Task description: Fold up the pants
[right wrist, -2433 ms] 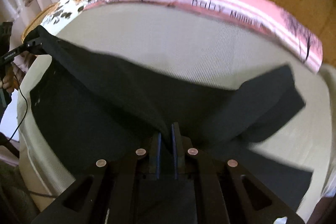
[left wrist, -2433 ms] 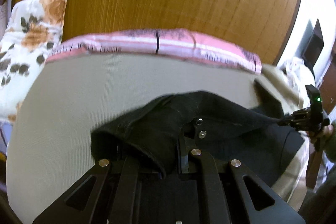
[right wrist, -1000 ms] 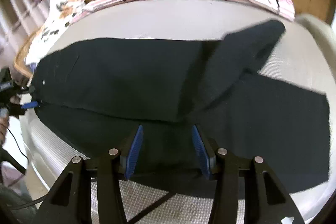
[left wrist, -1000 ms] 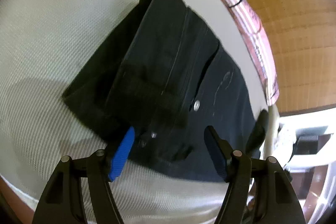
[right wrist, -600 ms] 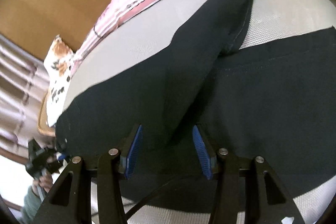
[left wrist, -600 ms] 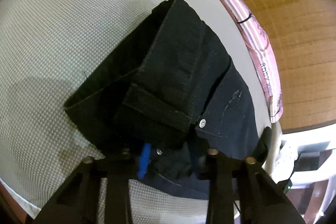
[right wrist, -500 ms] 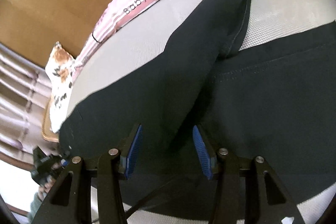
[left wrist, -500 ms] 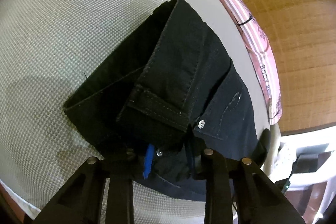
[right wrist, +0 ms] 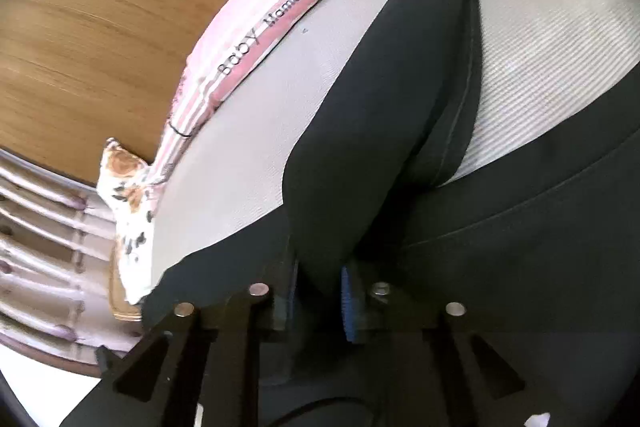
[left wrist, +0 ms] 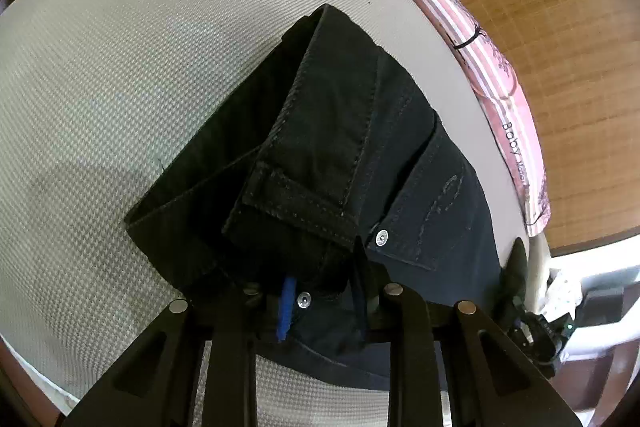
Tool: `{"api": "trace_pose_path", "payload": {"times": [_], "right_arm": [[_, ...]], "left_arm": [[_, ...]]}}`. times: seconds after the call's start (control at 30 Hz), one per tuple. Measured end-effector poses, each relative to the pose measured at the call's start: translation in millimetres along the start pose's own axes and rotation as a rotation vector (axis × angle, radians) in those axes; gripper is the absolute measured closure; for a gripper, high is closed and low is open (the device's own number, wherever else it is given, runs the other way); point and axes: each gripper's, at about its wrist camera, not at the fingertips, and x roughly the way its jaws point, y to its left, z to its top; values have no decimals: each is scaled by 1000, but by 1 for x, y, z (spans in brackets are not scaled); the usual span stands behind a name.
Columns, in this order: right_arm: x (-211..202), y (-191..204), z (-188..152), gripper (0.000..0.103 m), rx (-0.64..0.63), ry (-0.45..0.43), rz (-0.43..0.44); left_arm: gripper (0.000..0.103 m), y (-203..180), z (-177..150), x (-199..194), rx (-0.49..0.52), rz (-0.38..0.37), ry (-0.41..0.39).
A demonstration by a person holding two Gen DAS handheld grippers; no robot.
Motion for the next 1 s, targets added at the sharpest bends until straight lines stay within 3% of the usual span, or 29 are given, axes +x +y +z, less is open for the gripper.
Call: {"api": "trace_pose_path", "payload": {"times": [0.2,0.37,0.6,0.77,0.87,0.93,1.0], "right_arm": [[-42,16,-9,92,-99,-73,-102],[-71,26,-45,93,-185,-84,-182],[-57,1,-94,93,-135,40,-261],[-35,-16,-100,92,-92,124,-301],[-38,-26,-98,86,-32,134,-239],[-42,-32,-97,75,30,156,-180],[-55,-38,-97,54,75,150,-161]], "left_arm": [[84,-17,7,-10,89,21,-24],[84,-27,12,-22,184,49,-24],[84,-25,9,-4,331,199,64],[84,-34,-4,9,432,300,48],[81,-42,-15,12,493,362,21],[79,-44,-18,12,501,376,21],[76,-44,-19,6,487,363,30]]}}
